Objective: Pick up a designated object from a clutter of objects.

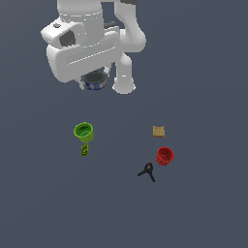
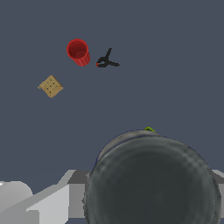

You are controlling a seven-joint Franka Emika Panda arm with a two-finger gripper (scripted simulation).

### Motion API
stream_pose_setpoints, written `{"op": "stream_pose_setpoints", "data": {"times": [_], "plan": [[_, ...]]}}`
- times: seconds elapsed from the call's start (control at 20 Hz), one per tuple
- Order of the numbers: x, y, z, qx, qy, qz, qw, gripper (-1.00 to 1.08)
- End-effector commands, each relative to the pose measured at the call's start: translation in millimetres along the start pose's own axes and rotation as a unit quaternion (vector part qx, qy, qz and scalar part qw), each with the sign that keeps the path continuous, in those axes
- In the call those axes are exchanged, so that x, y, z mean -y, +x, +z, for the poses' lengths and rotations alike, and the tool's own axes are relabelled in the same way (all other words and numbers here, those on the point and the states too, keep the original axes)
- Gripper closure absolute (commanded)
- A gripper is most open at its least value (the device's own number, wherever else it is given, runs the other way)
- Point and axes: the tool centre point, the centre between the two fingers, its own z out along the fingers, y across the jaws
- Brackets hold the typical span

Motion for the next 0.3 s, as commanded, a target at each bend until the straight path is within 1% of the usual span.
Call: {"op": "stream_pose_setpoints", "data": {"times": [0.0,0.25], "plan": [[-0.8,-0.1,-8.6,0.0,0.0,0.0,1.0,1.08],[-1.7,0.1,-14.4,0.0,0.0,0.0,1.0,1.08]]}}
